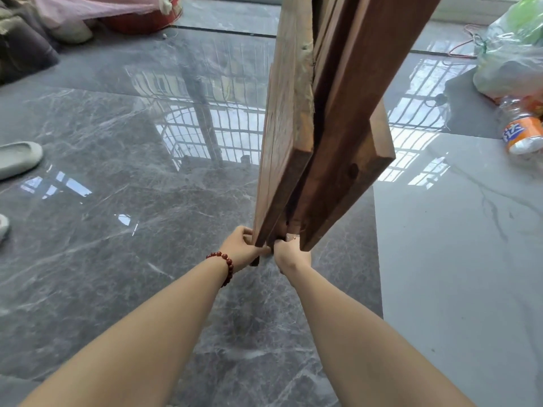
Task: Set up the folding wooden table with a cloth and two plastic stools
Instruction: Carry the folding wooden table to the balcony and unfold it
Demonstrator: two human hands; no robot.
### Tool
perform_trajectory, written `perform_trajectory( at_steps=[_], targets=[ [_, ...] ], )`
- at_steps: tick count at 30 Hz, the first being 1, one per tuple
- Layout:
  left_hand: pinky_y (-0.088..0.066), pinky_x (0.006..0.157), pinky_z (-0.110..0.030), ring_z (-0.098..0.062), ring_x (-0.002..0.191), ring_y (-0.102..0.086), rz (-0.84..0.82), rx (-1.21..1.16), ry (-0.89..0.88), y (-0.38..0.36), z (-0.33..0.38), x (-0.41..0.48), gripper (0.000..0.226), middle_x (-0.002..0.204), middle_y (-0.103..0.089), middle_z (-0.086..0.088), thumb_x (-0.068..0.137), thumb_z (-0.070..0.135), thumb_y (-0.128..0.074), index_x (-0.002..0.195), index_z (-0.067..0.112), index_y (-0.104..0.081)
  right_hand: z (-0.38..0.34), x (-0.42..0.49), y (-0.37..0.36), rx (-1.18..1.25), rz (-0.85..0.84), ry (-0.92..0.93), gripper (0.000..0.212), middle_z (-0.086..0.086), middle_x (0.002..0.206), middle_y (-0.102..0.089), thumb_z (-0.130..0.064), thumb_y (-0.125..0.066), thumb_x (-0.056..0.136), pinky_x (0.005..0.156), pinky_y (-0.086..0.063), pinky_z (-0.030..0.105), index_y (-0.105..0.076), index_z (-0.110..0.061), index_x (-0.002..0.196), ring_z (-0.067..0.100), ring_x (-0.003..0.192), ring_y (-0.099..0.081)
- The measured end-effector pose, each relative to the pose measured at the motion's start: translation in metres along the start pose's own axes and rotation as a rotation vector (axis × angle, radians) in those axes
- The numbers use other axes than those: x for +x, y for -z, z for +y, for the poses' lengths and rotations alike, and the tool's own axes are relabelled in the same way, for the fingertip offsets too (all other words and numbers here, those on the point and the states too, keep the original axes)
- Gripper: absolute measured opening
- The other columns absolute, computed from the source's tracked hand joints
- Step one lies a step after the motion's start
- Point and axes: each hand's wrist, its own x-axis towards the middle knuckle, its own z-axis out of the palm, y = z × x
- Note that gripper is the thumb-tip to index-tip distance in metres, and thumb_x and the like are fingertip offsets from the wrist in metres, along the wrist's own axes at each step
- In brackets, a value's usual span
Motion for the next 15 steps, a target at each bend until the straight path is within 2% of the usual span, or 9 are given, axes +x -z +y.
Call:
perform_trajectory(
  at_steps=[2, 3, 5, 7, 9, 11, 12, 13, 15],
  targets=[
    [-0.049, 0.054, -0.015, -0.014, 0.085, -0.065, 0.034, 0.004, -0.03, 0.005, -0.002, -0.012, 0.062, 0.115, -0.061, -0.004, 0.074, 0.027, -0.077, 0.127, 0.016, -0.047, 0.0, 0.001, -0.002, 0.03, -0.008, -0.035, 0.042, 0.009, 0.112, -0.055, -0.021, -0.045, 0.097, 0.085, -0.042, 0.029, -0.043, -0.004, 0.135, 0.033, 0.107, -0.053],
    [-0.048, 0.056, -0.013, -0.014, 0.089, -0.065, 0.056, 0.005, -0.049, 0.005, -0.001, -0.018, 0.064, 0.12, -0.058, -0.004, 0.076, 0.024, -0.076, 0.131, 0.015, -0.044, 0.001, 0.001, -0.003, 0.055, -0.025, -0.045, 0.042, 0.014, 0.127, -0.052, -0.02, -0.045, 0.097, 0.086, -0.04, 0.026, -0.042, -0.002, 0.135, 0.034, 0.116, -0.05],
    [-0.048, 0.057, -0.011, -0.011, 0.091, -0.061, 0.113, 0.062, -0.097, 0.006, 0.003, -0.027, 0.061, 0.122, -0.058, -0.002, 0.079, 0.019, -0.073, 0.133, 0.014, -0.044, 0.001, 0.0, -0.004, 0.098, -0.04, -0.052, 0.041, 0.015, 0.135, -0.049, -0.017, -0.044, 0.097, 0.086, -0.037, 0.024, -0.042, -0.001, 0.135, 0.033, 0.122, -0.047],
    [-0.043, 0.049, -0.004, -0.001, 0.078, -0.054, 0.171, 0.108, -0.152, 0.006, 0.013, -0.037, 0.039, 0.101, -0.059, 0.008, 0.083, 0.012, -0.068, 0.119, 0.013, -0.052, 0.002, -0.004, -0.006, 0.107, -0.033, -0.034, 0.038, 0.014, 0.13, -0.053, -0.015, -0.046, 0.095, 0.092, -0.038, 0.03, -0.048, -0.003, 0.131, 0.034, 0.12, -0.049],
    [-0.039, 0.044, -0.002, -0.003, 0.067, -0.051, 0.214, 0.166, -0.189, 0.006, 0.023, -0.044, 0.022, 0.077, -0.052, 0.015, 0.085, 0.011, -0.066, 0.101, 0.02, -0.053, 0.004, -0.004, -0.008, 0.084, -0.073, 0.003, 0.022, 0.011, 0.112, -0.061, -0.017, -0.049, 0.093, 0.096, -0.043, 0.037, -0.059, -0.01, 0.111, 0.035, 0.111, -0.054],
    [-0.037, 0.046, -0.004, -0.007, 0.075, -0.053, 0.236, 0.203, -0.219, 0.008, 0.026, -0.048, 0.022, 0.078, -0.055, 0.015, 0.083, 0.016, -0.069, 0.1, 0.022, -0.055, 0.005, -0.005, -0.009, 0.075, -0.116, 0.027, 0.009, 0.002, 0.086, -0.058, -0.019, -0.05, 0.093, 0.09, -0.047, 0.04, -0.057, -0.016, 0.089, 0.032, 0.096, -0.057],
    [-0.038, 0.048, -0.003, -0.005, 0.079, -0.054, 0.239, 0.187, -0.209, 0.009, 0.027, -0.051, 0.028, 0.085, -0.058, 0.013, 0.082, 0.017, -0.071, 0.106, 0.021, -0.058, 0.003, -0.006, -0.009, 0.07, -0.125, 0.039, 0.012, 0.0, 0.08, -0.055, -0.019, -0.049, 0.093, 0.085, -0.047, 0.038, -0.056, -0.017, 0.083, 0.029, 0.088, -0.056],
    [-0.04, 0.048, -0.003, -0.003, 0.081, -0.054, 0.236, 0.168, -0.196, 0.011, 0.028, -0.055, 0.034, 0.091, -0.06, 0.011, 0.081, 0.017, -0.071, 0.112, 0.02, -0.059, 0.003, -0.006, -0.009, 0.06, -0.13, 0.046, 0.014, 0.001, 0.077, -0.055, -0.019, -0.048, 0.094, 0.078, -0.045, 0.036, -0.055, -0.016, 0.082, 0.025, 0.08, -0.054],
    [-0.041, 0.048, -0.003, -0.001, 0.078, -0.055, 0.239, 0.143, -0.192, 0.015, 0.027, -0.06, 0.033, 0.089, -0.061, 0.01, 0.081, 0.016, -0.071, 0.111, 0.02, -0.059, 0.002, -0.006, -0.01, 0.021, -0.133, 0.048, 0.013, 0.001, 0.075, -0.053, -0.02, -0.046, 0.095, 0.068, -0.042, 0.031, -0.055, -0.012, 0.09, 0.019, 0.068, -0.049]
  ],
)
